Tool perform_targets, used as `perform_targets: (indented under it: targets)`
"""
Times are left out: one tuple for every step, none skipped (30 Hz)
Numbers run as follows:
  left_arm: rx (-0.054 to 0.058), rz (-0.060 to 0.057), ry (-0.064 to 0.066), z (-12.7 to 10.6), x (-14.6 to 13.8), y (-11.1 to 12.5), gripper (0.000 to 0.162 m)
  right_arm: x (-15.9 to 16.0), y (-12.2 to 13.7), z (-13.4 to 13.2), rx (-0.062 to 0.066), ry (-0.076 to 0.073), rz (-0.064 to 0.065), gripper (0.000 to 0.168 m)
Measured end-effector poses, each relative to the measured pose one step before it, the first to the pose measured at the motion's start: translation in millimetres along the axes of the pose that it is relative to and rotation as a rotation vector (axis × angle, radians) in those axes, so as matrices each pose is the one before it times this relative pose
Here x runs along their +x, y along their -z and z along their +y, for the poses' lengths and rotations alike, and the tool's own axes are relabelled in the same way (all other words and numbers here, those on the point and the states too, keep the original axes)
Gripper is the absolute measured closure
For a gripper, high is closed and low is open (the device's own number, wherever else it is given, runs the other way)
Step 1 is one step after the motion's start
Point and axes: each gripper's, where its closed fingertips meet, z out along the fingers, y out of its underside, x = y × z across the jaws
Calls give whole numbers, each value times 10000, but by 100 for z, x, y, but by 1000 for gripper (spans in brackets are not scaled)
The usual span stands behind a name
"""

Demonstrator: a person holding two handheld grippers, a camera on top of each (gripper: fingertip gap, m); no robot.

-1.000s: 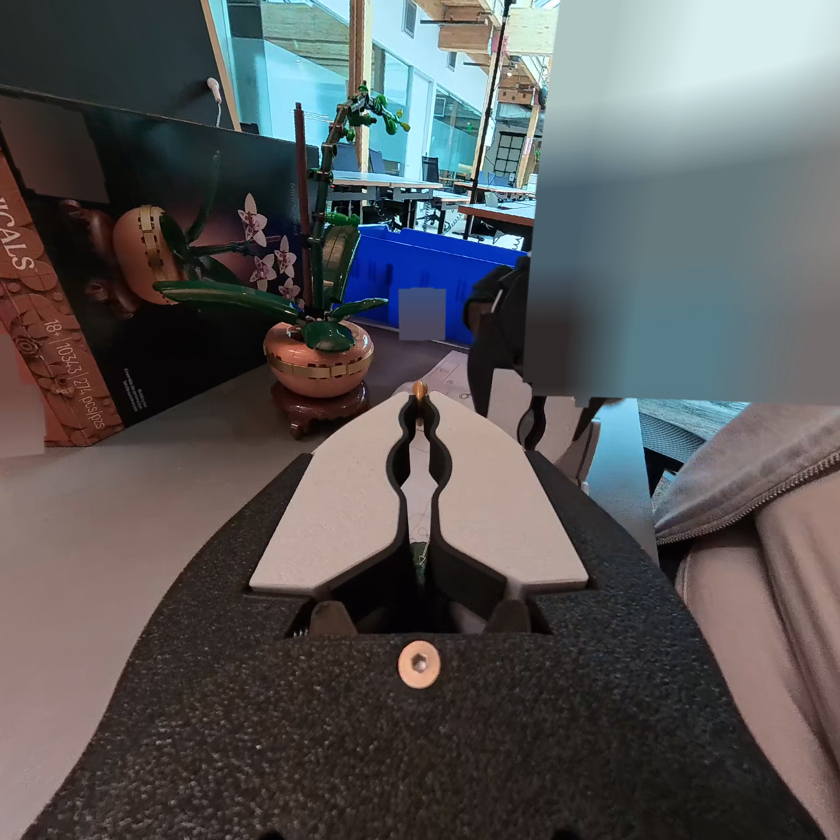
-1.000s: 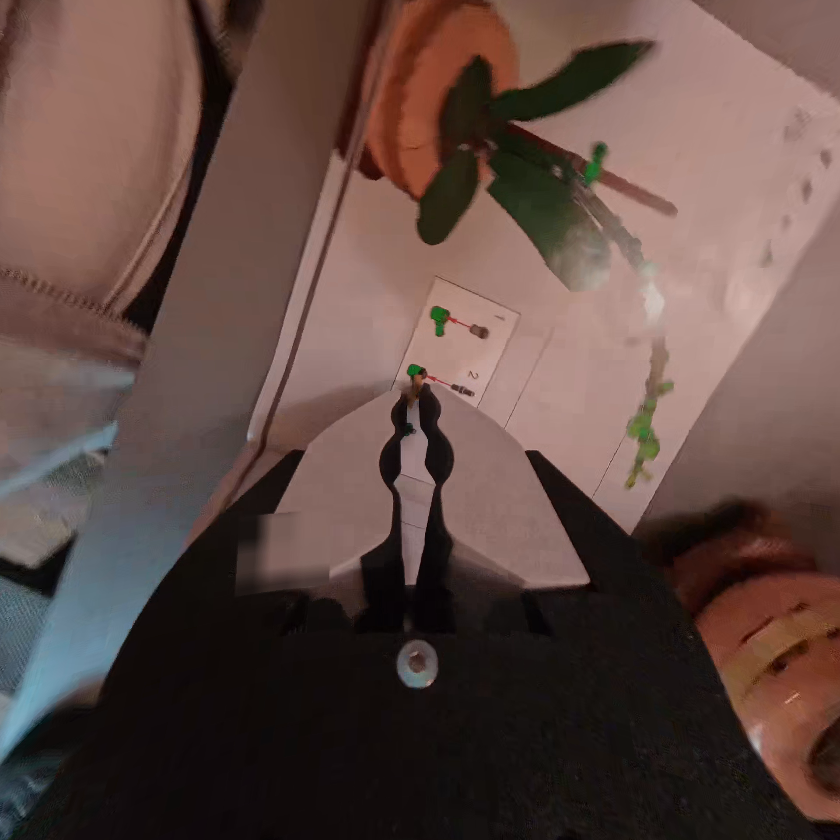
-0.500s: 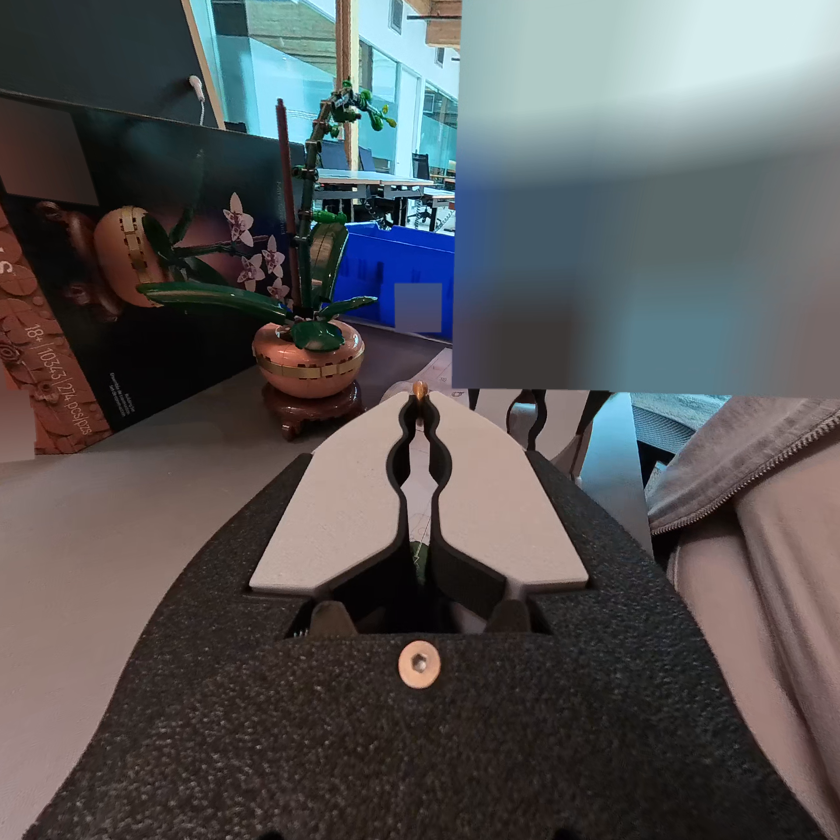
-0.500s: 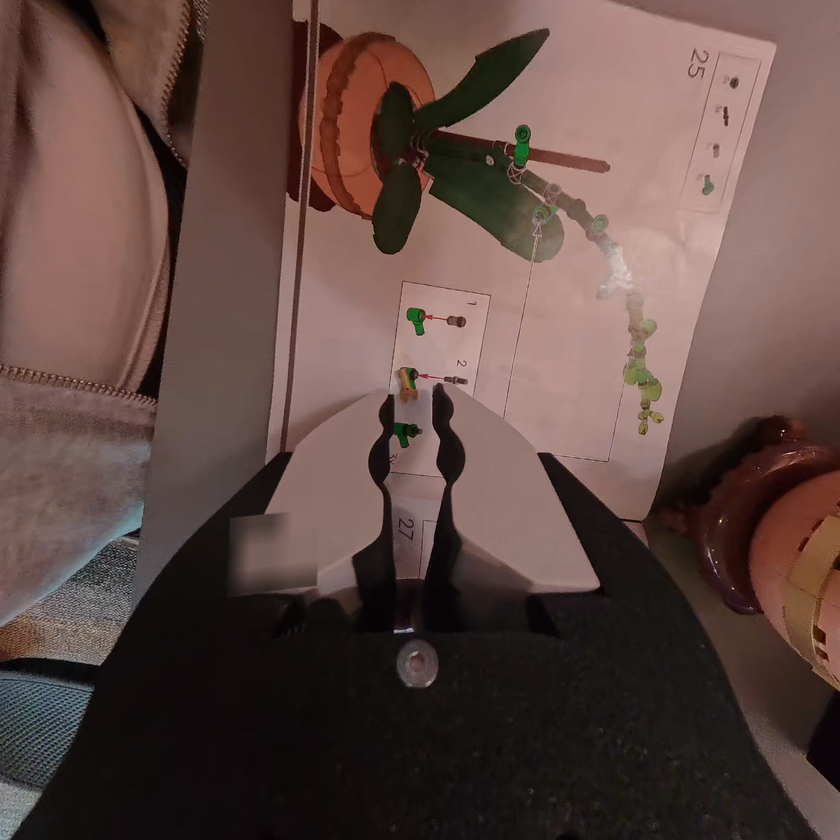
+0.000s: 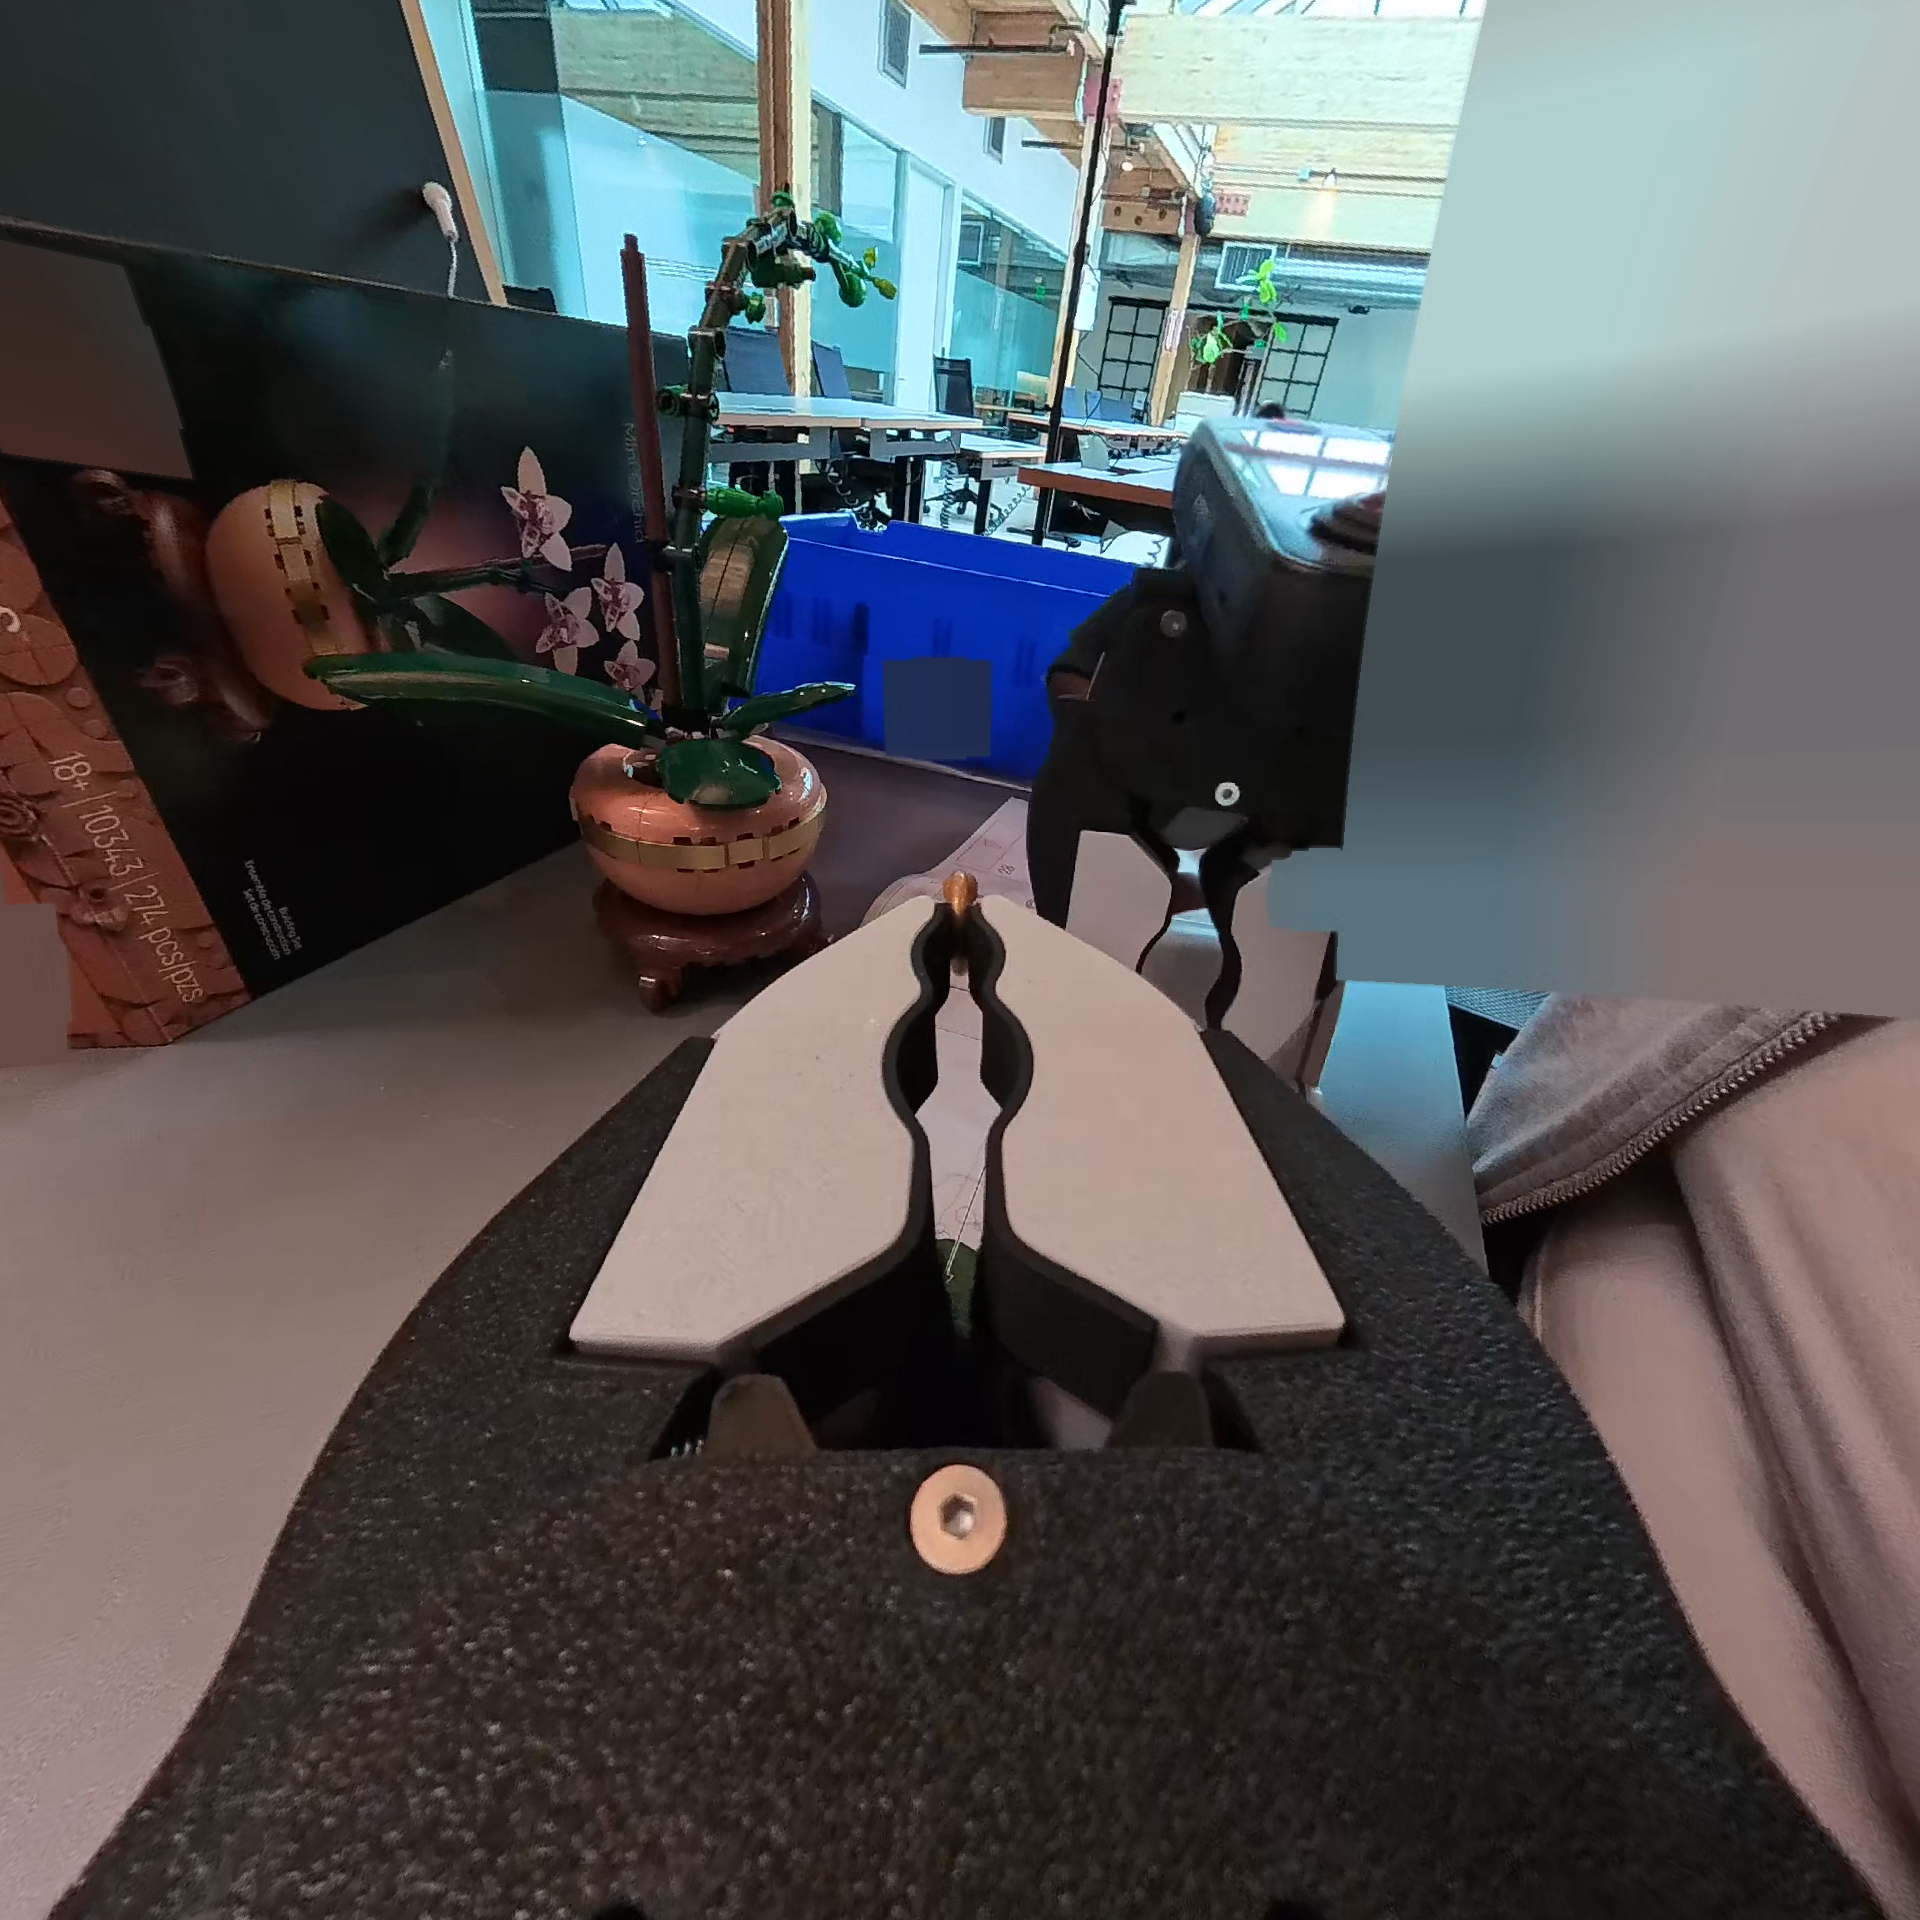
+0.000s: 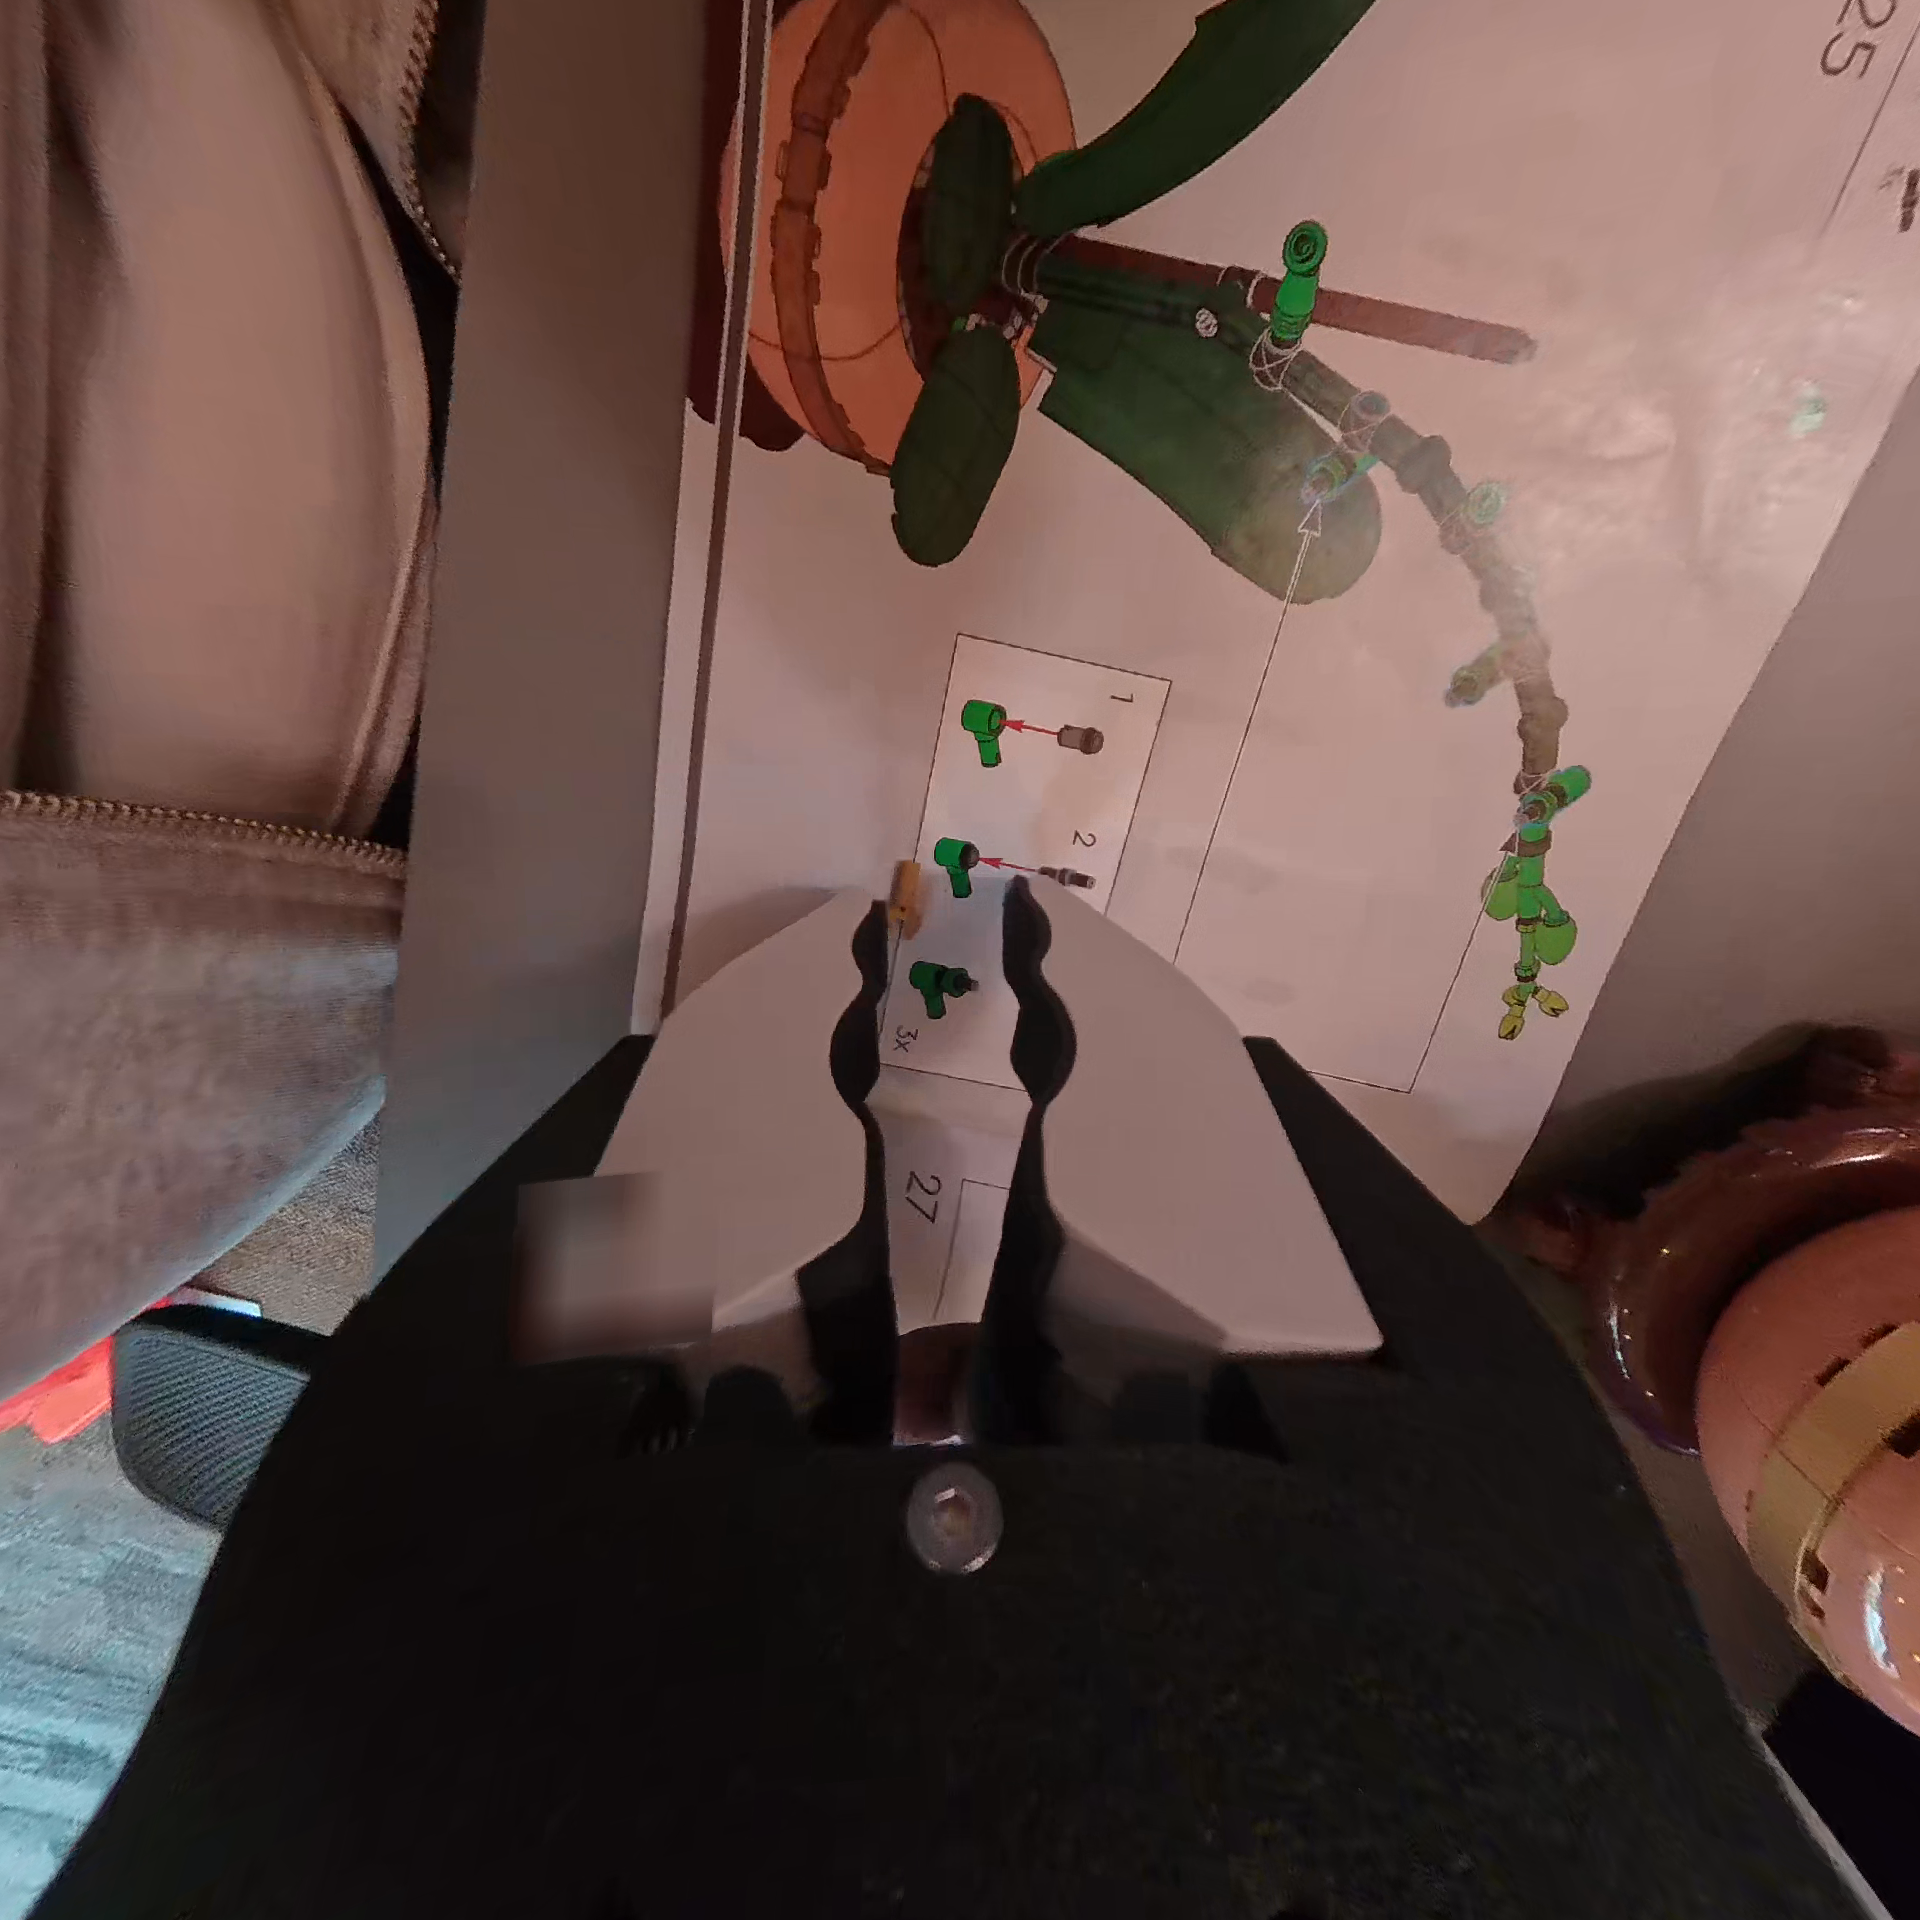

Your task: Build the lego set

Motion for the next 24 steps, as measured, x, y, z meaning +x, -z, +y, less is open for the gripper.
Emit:
perform_targets:
  targets:
    - [2, 7, 7, -4, 0, -4, 160, 131, -1, 109, -83, 86, 50, 149]
    - [-4, 6, 5, 5, 6, -5, 160, 6, 20, 72, -59, 55, -10, 150]
    - [-4, 6, 1, 15, 7, 2, 160, -59, 56, 37, -39, -8, -46, 151]
    - [2, 4, 0, -3, 5, -2, 160, -119, 75, -53, 14, -89, -53, 152]
    - [6, -1, 6, -10, -13, 7, 160, -266, 67, -86, 47, -192, -119, 152]
    - [10, -2, 8, -5, -14, 4, 160, -250, 30, -30, 26, -302, -79, 152]
    - [15, 1, 8, -20, -4, 9, 160, -73, 24, 35, 13, -390, 62, 153]
    - [16, 1, 7, -21, 2, 16, 160, 7, 14, 81, 24, -432, 106, 155]
    - [14, 8, 2, -19, 1, 10, 160, 5, 18, 84, 66, -375, 78, 156]
    - [8, 11, 0, -10, 20, 2, 160, 46, 28, 30, 110, -225, 56, 156]
    - [-1, 14, -4, 2, 24, -5, 160, 61, 19, 39, 67, -50, 54, 156]
    - [-11, 17, -13, 16, 31, -18, 160, 36, -5, 94, -17, 100, 31, 156]
    - [-22, 12, -15, 20, 27, -24, 160, 70, -46, 151, -120, 148, 62, 156]
    - [-24, 9, -14, 32, 22, -23, 160, 121, -61, 99, -135, 164, 86, 156]
    - [-20, -1, -9, 27, 7, -33, 160, 38, -49, 10, -88, 179, 16, 156]
    - [-13, -4, 0, 15, -10, -13, 160, -49, -46, -73, -38, 168, -60, 156]
    - [0, -5, 6, -2, -16, -2, 160, -38, -60, -104, -13, 117, -75, 156]
    - [7, -5, 13, -1, -15, 6, 160, -9, -90, -2, -75, 53, -70, 156]
    - [11, -3, 16, -17, -17, 10, 160, 104, -141, 138, -159, 19, -9, 157]
    - [10, -1, 15, -6, -22, 2, 160, 134, -135, 127, -150, 35, 11, 159]
    - [1, 4, 13, 6, -9, 2, 160, 53, -15, -60, -27, 34, -32, 160]
    - [-1, 7, 3, 12, 10, 1, 160, 40, 4, 29, -112, -24, -34, 160]
    - [-1, 7, -6, 2, 13, -5, 160, 16, 1, 13, -116, -27, -1, 160]
    - [-4, 8, 0, 5, 5, -5, 160, -5, -8, 1, -95, 68, 39, 161]
